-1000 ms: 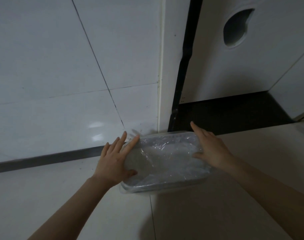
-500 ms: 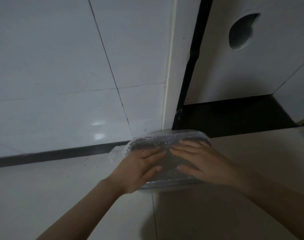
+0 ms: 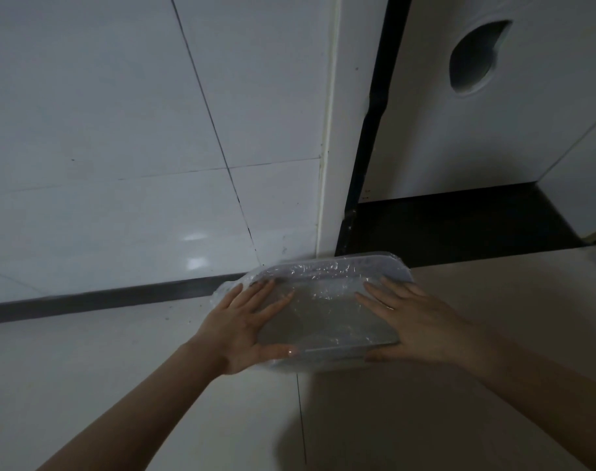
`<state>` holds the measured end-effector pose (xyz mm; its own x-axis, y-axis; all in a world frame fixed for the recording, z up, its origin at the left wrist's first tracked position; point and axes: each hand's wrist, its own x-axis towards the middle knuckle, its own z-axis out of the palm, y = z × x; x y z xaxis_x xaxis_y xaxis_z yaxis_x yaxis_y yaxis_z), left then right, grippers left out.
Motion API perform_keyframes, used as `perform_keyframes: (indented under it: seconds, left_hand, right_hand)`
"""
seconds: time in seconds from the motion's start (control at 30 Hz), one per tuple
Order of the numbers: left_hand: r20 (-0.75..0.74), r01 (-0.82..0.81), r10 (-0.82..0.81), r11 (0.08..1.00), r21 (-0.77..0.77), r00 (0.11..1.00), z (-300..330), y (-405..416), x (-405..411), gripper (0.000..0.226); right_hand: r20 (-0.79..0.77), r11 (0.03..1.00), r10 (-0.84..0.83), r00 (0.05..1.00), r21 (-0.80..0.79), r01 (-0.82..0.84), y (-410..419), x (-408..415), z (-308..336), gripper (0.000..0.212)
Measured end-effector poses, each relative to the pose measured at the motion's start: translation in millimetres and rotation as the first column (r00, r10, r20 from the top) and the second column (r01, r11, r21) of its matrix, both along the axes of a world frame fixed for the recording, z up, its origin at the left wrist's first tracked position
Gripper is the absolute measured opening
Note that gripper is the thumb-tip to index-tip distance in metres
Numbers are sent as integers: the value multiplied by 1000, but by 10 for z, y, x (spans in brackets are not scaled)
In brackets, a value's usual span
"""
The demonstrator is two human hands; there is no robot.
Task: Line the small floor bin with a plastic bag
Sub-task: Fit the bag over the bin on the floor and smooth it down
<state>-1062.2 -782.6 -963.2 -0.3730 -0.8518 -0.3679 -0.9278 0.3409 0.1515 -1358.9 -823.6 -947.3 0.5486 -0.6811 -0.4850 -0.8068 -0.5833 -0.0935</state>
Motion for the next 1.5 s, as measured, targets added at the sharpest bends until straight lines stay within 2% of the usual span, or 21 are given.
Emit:
perform_keyframes:
  seconds: [0.13, 0.23, 0.3, 0.4, 0.47, 0.57, 0.67, 0.77, 0.83, 1.0, 1.07, 1.13, 1.17, 1.23, 1.3, 1.37, 1.4, 1.43, 1.47, 1.5]
  left_hand:
    - [-9, 2, -2, 1000, -1, 1000, 44, 12, -28, 93]
    - [-165, -21, -3, 990, -143, 986, 47, 135, -61, 89]
    - [-239, -30, -19, 980, -197, 971, 16, 253, -111, 84]
    - [-206, -1, -47, 974, -228, 977, -73, 368, -180, 71]
    - [-162, 19, -62, 966, -257, 985, -111, 382, -176, 64]
    - [-128, 25, -70, 946, -323, 989, -150, 368, -149, 59]
    - [-119, 20, -62, 944, -330, 991, -154, 349, -161, 57]
    - [-68, 26, -50, 947, -319, 996, -145, 334, -171, 62]
    - [-66, 22, -46, 945, -326, 997, -154, 332, -172, 63]
    - [-79, 41, -71, 940, -337, 994, -172, 330, -183, 69]
    - [-129, 51, -99, 943, -328, 987, -158, 364, -154, 74]
    - [-310, -26, -68, 957, -288, 948, -108, 388, -86, 76]
    - [-413, -95, -24, 960, -265, 910, -72, 374, -52, 75]
    - [-551, -239, 77, 943, -230, 831, -6, 290, 16, 69]
    - [-616, -379, 201, 909, -172, 762, 54, 134, 53, 61]
    - [-671, -504, 365, 864, -14, 645, 82, -31, 42, 54]
    - [-703, -539, 455, 834, 120, 547, 76, -92, 34, 55]
    - [-724, -537, 530, 802, 261, 441, 57, -130, 28, 59]
    - [-728, -508, 576, 783, 361, 371, 34, -145, 25, 65]
    - [-722, -472, 595, 780, 411, 354, 16, -142, 27, 72]
  right_hand:
    - [-4, 999, -32, 999, 7, 32, 29, 58, 69, 99]
    - [108, 999, 18, 994, -39, -14, 126, 90, 124, 100]
    - [160, 998, 37, 986, -47, -30, 255, 129, 114, 93]
    - [179, 1000, -4, 984, -30, 9, 396, 144, 2, 72]
    - [171, 998, -15, 985, -63, 26, 414, 118, -39, 76]
    - [155, 976, -6, 988, -215, 40, 419, 79, -73, 88]
    - [163, 971, -42, 986, -227, 79, 423, 90, -75, 77]
    - [170, 931, -3, 985, -360, 65, 406, 102, -105, 73]
    - [170, 918, -11, 985, -390, 78, 415, 91, -121, 72]
    - [8, 970, -46, 999, -238, 47, 401, 124, -130, 65]
    - [39, 986, -51, 998, -157, 56, 405, 88, -119, 67]
    - [187, 986, -44, 981, -148, 72, 401, 29, -21, 78]
    - [315, 977, -53, 947, -180, 115, 376, -2, 41, 77]
    - [561, 937, -122, 819, -207, 282, 258, -74, 104, 64]
    - [661, 883, -304, 686, -75, 464, 37, -100, 132, 55]
    - [668, 796, -523, 529, 161, 583, -197, -93, 104, 53]
    - [647, 735, -626, 436, 301, 608, -287, -79, 78, 52]
    - [617, 669, -709, 341, 434, 604, -353, -62, 47, 51]
    - [580, 606, -772, 259, 549, 576, -384, -47, 15, 53]
    - [541, 560, -813, 215, 626, 544, -389, -39, -19, 57]
